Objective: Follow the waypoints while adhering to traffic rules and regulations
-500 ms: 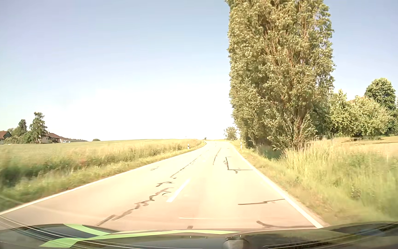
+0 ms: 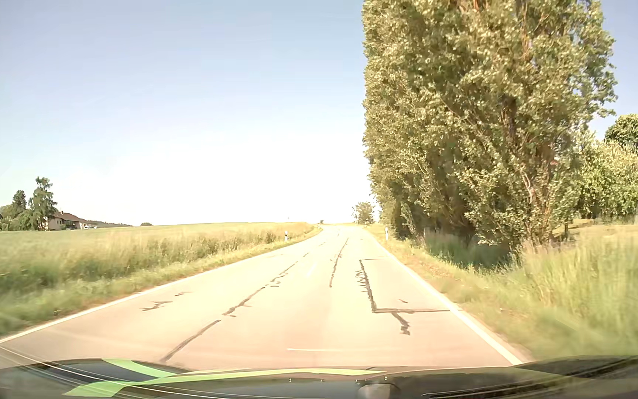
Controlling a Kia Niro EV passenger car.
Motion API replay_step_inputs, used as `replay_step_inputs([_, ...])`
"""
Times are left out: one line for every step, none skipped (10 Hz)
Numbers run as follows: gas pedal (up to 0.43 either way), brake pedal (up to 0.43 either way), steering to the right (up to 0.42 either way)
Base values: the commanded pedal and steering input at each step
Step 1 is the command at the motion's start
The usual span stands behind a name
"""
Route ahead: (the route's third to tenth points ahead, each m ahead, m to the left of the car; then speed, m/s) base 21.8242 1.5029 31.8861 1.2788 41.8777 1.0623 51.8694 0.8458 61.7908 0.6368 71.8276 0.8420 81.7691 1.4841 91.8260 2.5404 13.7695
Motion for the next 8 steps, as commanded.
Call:
replay_step_inputs([0.378,0.000,0.006])
replay_step_inputs([0.370,0.000,0.008])
replay_step_inputs([0.358,0.000,0.009])
replay_step_inputs([0.339,0.000,0.008])
replay_step_inputs([0.319,0.000,0.008])
replay_step_inputs([0.311,0.000,0.005])
replay_step_inputs([0.280,0.000,0.001])
replay_step_inputs([0.268,0.000,0.001])
